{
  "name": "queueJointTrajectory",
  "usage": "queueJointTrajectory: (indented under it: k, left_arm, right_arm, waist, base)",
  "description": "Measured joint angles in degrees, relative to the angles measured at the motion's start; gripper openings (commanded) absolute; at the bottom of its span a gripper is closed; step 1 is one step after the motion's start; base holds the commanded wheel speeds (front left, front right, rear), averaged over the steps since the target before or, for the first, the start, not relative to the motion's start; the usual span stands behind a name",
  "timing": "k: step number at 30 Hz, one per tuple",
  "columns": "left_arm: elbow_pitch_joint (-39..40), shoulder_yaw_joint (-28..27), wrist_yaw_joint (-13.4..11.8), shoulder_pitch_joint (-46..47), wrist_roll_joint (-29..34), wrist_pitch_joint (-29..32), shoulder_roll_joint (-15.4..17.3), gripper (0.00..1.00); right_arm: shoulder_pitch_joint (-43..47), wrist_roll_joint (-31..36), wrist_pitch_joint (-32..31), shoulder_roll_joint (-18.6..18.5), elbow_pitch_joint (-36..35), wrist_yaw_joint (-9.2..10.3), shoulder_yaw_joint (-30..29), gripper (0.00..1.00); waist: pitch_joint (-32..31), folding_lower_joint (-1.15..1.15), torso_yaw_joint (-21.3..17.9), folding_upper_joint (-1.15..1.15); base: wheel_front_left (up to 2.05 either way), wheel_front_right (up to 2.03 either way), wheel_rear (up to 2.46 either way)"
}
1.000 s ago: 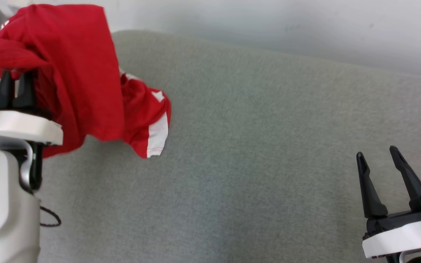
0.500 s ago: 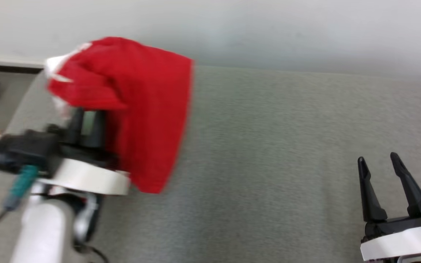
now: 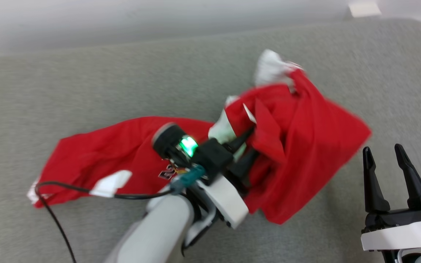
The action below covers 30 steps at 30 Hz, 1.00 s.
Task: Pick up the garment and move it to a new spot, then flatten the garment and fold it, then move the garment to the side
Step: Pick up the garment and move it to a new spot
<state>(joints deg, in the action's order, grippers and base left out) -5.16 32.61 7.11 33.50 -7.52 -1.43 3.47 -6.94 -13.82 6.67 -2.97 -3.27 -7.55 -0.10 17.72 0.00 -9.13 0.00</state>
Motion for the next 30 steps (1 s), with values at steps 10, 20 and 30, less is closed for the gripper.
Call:
queueJointTrajectory:
  k: [10, 20, 30]
  left_arm:
    - [-14.92, 9.25, 0.30, 0.36, -1.09, -2.57, -0.29, 0.00]
    - [-11.47, 6.53, -4.61, -3.27, -3.30, -10.88, 1.64, 1.00]
    - [-4.26, -8.71, -15.50, -11.26, -6.80, -13.37, 9.21, 1.00]
  right_arm:
    - [-1.25, -0.48, 2.31, 0.01, 3.55, 0.00, -0.42, 1.00]
    - [-0.37, 1.87, 0.36, 0.07, 3.31, 0.00, -0.78, 1.00]
    - [2.50, 3.60, -3.43, 0.10, -0.40, 0.00, -0.86, 1.00]
  waist:
    - [4.84, 0.01, -3.63, 0.00]
    - [-1.13, 0.01, 1.80, 0.00]
    - [-6.31, 0.01, 7.55, 0.00]
  base:
    - [0.00, 0.00, 0.00]
    - [0.00, 0.00, 0.00]
    - [0.00, 0.00, 0.00]
